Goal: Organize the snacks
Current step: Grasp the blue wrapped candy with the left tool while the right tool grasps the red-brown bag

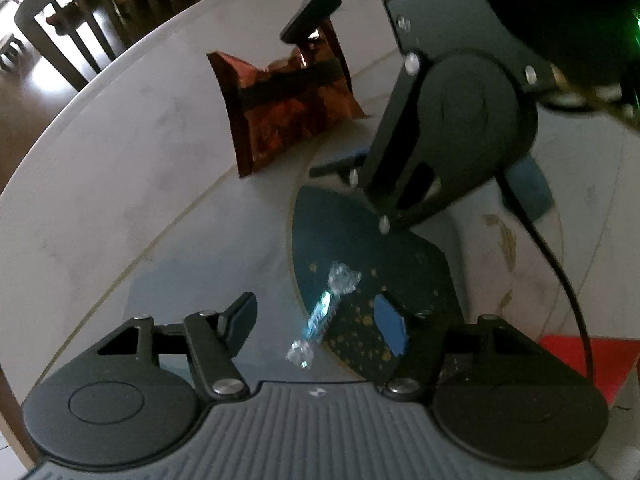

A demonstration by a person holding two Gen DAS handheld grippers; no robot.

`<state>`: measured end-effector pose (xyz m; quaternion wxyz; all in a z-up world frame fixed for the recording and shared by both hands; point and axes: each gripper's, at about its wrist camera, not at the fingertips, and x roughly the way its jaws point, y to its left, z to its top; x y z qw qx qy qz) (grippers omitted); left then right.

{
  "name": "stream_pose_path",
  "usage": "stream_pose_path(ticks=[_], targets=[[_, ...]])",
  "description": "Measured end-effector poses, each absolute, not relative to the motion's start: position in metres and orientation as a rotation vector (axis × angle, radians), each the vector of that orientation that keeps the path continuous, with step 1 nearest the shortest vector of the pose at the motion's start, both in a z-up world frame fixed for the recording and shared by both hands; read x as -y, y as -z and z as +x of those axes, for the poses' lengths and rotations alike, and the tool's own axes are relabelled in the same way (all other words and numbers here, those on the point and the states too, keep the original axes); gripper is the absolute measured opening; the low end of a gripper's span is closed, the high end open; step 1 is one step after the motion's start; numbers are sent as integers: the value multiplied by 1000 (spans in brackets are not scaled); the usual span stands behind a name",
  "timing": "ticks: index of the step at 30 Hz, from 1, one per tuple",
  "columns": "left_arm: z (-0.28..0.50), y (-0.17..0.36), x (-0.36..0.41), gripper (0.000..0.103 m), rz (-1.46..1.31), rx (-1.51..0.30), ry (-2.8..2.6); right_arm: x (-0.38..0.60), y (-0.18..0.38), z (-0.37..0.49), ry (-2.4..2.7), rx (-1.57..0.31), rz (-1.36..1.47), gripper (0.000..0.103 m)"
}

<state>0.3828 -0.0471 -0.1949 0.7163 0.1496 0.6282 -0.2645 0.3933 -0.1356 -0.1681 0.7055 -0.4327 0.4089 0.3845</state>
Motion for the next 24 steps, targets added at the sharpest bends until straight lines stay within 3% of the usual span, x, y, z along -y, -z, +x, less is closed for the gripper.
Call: stream_pose_path(ticks=[4,6,11,16,18,22,24], targets=[[385,202,53,64,385,-1411,632,134,169,393,-861,-906,-972,88],[384,214,59,54,444,-1442,617,133,171,394,-863,-907,-977,88],[383,214,61,50,455,-1426,619,133,172,393,-863,-909,-965,85],[375,210,57,25,453,-1418,609,138,169,394,-853,-916,-940,64],[368,209,50,13,453,-1410,593,140,168,392,-845,-912,-937,60],[365,208,41,12,412,-1391,546,144,162,391,-818,-935,-854,46],[362,208,37,12,371,-1392,523,148,158,391,-802,-953,-794,44]])
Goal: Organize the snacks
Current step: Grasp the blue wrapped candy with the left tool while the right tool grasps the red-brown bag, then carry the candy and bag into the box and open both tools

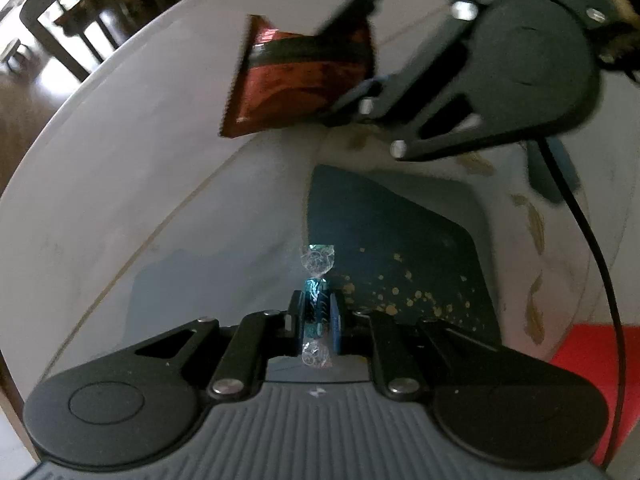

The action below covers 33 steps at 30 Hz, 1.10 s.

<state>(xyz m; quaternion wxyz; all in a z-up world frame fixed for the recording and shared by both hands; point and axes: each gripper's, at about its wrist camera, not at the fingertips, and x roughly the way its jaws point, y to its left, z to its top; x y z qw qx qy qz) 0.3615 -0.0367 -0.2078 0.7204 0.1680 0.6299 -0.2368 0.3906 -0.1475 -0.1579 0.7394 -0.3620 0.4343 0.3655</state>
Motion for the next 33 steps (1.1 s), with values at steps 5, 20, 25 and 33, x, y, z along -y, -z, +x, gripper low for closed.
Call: stream_pose_path(ticks=[5,20,25,33], targets=[[361,204,20,12,294,-1391,430,161,149,390,-736,-993,-630,42],[350,147,-5,12,152,-1284,248,204,86,355,-504,-1019,-298,41],[344,114,-7,12,136,-1238,209,208,56,334,-475,-1005,-265,41],[307,71,-11,12,98,-1199,157,209,22,300,-456,-999,-188,41]])
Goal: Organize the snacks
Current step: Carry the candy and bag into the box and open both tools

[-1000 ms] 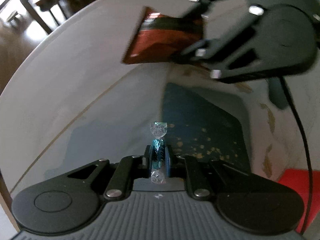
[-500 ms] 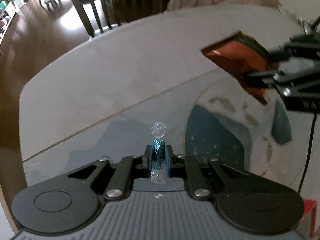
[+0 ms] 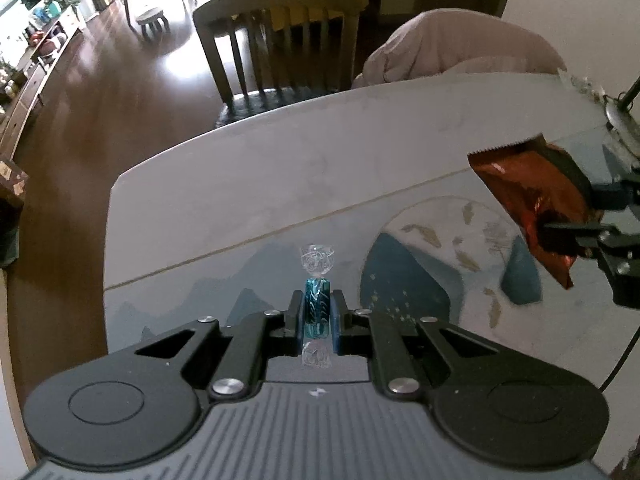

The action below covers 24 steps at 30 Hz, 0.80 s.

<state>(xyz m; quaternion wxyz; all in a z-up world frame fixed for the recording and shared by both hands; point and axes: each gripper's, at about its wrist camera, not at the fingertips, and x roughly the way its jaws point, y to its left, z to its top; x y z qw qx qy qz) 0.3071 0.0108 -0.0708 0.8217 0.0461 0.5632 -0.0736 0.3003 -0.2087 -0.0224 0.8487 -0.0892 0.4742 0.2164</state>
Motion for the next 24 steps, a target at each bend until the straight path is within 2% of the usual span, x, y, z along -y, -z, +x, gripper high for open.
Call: stream_pose_path(ticks=[11,24], targets=[[235,35,-27,12,23,-1211,109,202,-4,229,-467,-985,-143,41],[149,24,-36,12,-5,-1210,122,194,2,164,-487,-996,-117,41]])
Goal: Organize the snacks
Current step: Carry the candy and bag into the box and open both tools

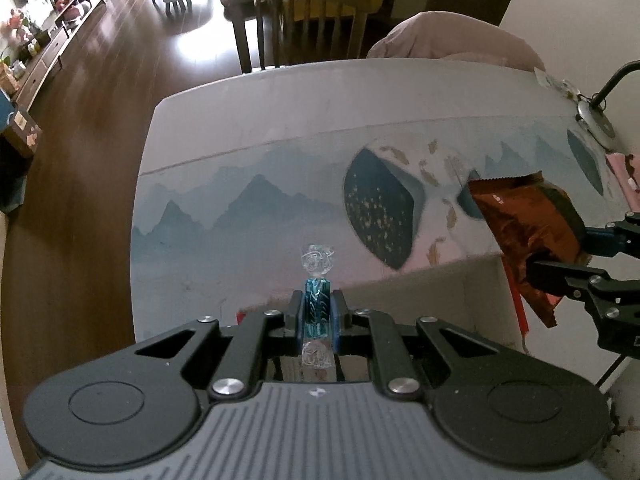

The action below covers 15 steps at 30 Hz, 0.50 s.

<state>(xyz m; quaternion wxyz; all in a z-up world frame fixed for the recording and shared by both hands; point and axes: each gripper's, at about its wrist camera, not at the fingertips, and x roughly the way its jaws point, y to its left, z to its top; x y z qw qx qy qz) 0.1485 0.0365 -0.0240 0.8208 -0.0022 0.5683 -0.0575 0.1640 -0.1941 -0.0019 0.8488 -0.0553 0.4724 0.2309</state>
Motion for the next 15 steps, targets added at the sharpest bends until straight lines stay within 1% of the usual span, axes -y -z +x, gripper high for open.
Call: stream_pose_path(ticks=[7,15], targets=[[114,32,-36,12,-12,-1215,131,190,16,134,-482,-1023,-94,41],[84,61,-31,12,-30,-1239,138,184,47,96,-468,-1058,-99,41]])
